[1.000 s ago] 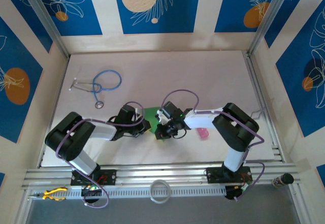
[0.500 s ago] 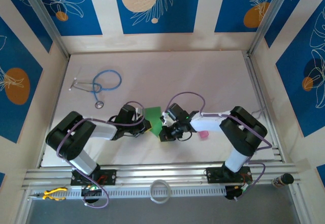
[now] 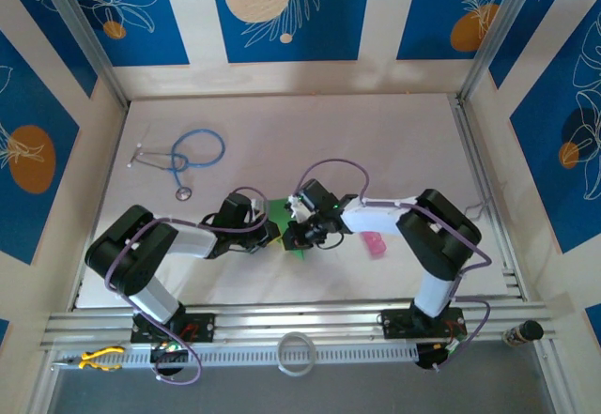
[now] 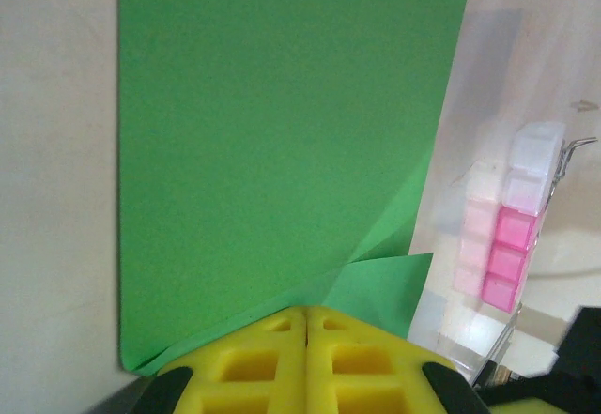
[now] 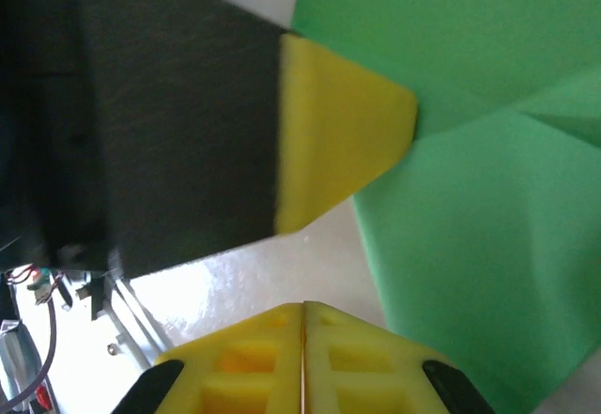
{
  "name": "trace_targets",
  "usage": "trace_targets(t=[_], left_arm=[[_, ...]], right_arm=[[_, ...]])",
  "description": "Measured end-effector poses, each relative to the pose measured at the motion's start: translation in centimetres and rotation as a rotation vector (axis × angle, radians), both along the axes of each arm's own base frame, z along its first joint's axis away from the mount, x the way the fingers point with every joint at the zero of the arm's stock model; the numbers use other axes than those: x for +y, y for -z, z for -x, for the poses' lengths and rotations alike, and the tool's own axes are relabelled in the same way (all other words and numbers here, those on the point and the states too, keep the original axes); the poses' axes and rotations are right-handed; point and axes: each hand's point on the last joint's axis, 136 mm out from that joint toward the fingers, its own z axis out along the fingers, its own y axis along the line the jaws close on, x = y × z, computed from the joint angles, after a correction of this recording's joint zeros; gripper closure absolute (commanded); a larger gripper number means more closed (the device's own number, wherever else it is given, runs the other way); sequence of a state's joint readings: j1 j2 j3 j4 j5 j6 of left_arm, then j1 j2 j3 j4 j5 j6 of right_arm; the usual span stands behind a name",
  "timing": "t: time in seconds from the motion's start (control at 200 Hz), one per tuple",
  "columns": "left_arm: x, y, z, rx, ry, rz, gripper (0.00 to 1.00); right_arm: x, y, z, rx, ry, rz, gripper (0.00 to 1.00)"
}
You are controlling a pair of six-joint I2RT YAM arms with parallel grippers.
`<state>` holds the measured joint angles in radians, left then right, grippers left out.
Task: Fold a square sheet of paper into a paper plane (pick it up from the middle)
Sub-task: Third fold the triangle at the center of the table.
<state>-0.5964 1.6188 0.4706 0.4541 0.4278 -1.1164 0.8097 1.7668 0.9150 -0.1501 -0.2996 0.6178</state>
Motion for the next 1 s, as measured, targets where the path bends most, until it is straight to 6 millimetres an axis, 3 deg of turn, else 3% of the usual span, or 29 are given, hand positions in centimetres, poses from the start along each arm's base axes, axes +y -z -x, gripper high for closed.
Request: trace_targets(t=[0.115, 0.605, 1.0], left_arm=[[0.0, 0.0, 0.0, 0.000, 0.000, 0.000, 1.00], [0.0, 0.0, 0.0, 0.000, -0.001, -0.001, 1.00], [0.0, 0.0, 0.0, -0.011, 0.009, -0.006, 1.00]], right_arm=[[-0.5, 1.9, 0.4, 0.025, -0.003, 0.044, 0.92], [-2.0, 1.8, 1.8, 0.005, -0.003, 0.022, 0.92], [-1.4, -1.1, 1.6, -0.028, -0.008, -0.013, 0.88]])
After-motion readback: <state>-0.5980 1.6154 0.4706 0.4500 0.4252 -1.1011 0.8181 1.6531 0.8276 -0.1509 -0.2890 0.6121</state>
